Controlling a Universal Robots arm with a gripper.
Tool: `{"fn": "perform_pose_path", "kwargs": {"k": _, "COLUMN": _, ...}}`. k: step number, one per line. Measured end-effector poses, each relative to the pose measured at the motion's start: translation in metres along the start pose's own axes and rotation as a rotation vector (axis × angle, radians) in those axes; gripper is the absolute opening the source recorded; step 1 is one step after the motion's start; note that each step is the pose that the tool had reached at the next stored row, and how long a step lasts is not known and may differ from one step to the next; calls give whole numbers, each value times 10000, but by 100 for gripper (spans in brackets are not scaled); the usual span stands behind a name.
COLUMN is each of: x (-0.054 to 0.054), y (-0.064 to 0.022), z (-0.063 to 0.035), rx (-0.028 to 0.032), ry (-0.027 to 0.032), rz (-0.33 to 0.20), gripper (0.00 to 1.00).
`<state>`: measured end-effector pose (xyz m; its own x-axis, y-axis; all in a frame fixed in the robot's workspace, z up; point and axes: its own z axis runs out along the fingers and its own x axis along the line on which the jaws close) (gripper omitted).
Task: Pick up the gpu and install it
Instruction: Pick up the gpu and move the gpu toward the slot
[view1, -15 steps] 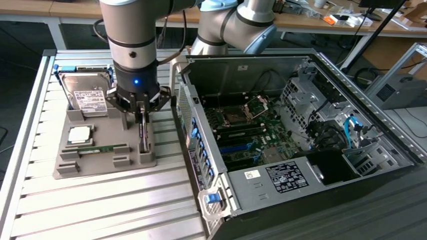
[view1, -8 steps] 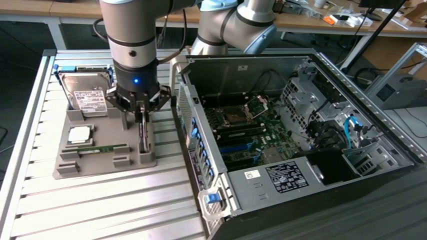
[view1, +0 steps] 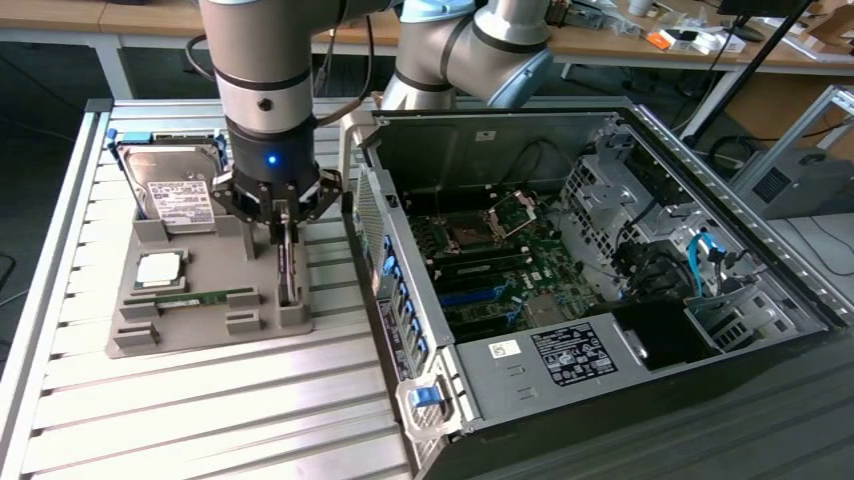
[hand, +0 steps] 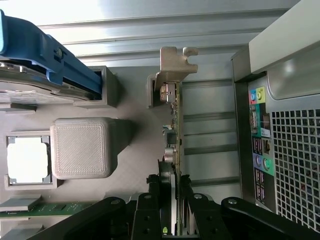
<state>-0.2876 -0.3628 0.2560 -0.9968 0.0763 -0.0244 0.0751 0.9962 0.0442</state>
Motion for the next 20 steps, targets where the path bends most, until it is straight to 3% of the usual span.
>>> {"fn": "perform_pose_path", "kwargs": {"k": 20, "x": -1, "y": 2, "z": -47, "rx": -1, "ry": 0, "rz": 0, "gripper": 27}}
